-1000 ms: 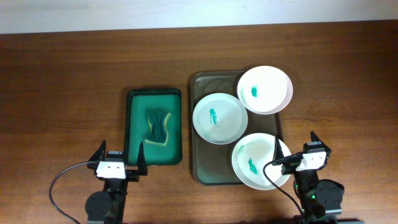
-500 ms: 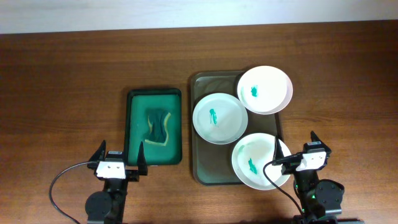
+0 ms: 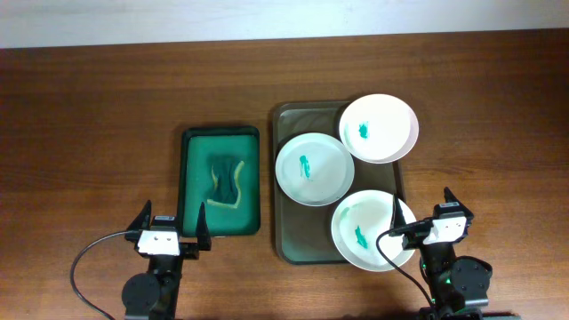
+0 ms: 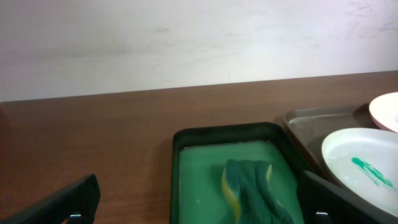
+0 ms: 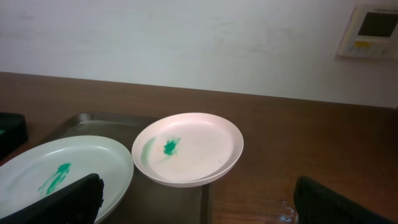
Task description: Clean dirty plates on tray and stack at the side
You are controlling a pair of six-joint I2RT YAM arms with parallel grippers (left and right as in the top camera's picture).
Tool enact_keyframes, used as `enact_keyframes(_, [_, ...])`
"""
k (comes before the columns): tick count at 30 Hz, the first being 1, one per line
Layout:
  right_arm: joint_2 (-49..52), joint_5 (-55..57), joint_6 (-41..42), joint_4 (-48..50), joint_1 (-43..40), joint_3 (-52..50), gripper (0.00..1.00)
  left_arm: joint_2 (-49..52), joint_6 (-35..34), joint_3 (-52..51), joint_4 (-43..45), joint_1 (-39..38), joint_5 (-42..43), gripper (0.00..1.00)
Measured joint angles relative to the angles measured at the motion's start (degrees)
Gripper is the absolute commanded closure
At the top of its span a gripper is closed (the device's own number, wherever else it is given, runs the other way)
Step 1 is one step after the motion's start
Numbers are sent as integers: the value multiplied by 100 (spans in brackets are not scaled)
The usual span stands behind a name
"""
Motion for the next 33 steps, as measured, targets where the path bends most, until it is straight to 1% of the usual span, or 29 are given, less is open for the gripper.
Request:
enact_keyframes(20, [0, 0, -2, 2, 0, 0, 2, 0, 0, 0, 0, 0, 7, 1])
enact_keyframes(23, [4, -103, 0, 201, 0, 0, 2, 0, 0, 15, 83, 0, 247, 1])
enact_keyframes(24, [4, -129, -2, 201, 0, 17, 2, 0, -2, 85, -24, 0, 337, 1])
enact_keyframes(26, [17, -195, 4, -136, 0, 236, 2, 15, -4, 511, -664, 0, 455, 1])
enact_keyframes(28, [48, -221, 37, -511, 0, 850, 2, 105, -2, 1287, -1303, 0, 527, 1])
enact_keyframes(31, [332, -240, 328, -1128, 0, 2164, 2, 726, -2, 2879, -1910, 0, 566, 1])
enact_keyframes(33, [782, -267, 503, -1700, 0, 3032, 2, 1217, -4, 3641, -2277, 0, 671, 1])
